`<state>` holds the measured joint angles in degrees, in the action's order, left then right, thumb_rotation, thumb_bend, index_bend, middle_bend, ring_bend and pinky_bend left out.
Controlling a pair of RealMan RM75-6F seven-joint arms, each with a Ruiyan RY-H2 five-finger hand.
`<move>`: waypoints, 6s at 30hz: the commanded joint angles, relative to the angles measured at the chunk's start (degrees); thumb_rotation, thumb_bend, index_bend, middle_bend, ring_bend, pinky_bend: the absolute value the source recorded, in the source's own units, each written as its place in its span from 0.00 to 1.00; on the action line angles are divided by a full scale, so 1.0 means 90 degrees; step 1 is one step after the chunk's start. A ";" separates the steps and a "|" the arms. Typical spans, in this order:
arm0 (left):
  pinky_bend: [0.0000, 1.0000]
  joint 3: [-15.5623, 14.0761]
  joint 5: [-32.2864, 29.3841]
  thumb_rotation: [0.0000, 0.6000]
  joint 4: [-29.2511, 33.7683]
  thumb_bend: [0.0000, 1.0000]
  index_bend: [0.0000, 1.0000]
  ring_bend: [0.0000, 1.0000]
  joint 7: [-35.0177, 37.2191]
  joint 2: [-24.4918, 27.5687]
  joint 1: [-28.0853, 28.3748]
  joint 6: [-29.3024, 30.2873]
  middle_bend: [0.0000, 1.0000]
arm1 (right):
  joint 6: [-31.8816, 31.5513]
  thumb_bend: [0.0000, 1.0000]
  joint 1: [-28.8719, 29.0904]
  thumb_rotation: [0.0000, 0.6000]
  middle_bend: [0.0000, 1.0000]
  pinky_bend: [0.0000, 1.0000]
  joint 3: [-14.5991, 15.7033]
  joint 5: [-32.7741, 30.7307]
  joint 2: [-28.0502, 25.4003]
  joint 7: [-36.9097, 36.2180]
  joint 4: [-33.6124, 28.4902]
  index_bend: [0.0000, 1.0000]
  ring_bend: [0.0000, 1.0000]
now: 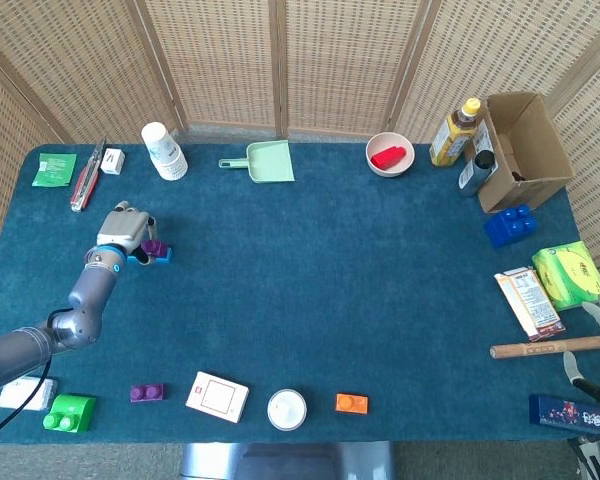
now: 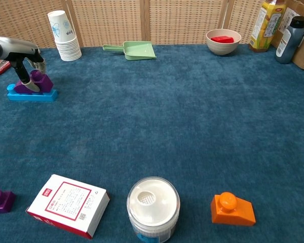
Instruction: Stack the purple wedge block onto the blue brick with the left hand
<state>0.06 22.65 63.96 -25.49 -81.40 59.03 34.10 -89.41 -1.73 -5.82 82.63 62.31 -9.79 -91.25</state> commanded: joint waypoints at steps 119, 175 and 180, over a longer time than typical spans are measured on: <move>0.00 0.0429 0.1985 1.00 0.1149 0.31 0.05 0.00 0.1485 0.0776 -0.0795 0.0719 0.05 | -0.0044 0.37 -0.0039 0.98 0.09 0.04 0.0013 0.0112 -0.0037 -0.0083 -0.0049 0.15 0.00; 0.10 0.2082 0.5864 0.62 0.0004 0.31 0.21 0.04 1.0881 0.0012 -0.2535 0.0060 0.16 | -0.0031 0.37 0.0049 0.98 0.09 0.04 0.0001 0.0112 -0.0089 0.0223 -0.0315 0.15 0.00; 0.09 0.2020 0.5985 0.54 -0.0457 0.31 0.23 0.04 1.1200 -0.0329 -0.2350 0.0036 0.16 | -0.0059 0.37 0.0028 0.98 0.09 0.04 -0.0008 0.0093 -0.0123 0.0195 -0.0367 0.15 0.00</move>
<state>18.54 75.99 60.95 74.40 -83.35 37.19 34.56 -89.92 -1.46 -5.88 83.48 61.23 -8.04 -94.53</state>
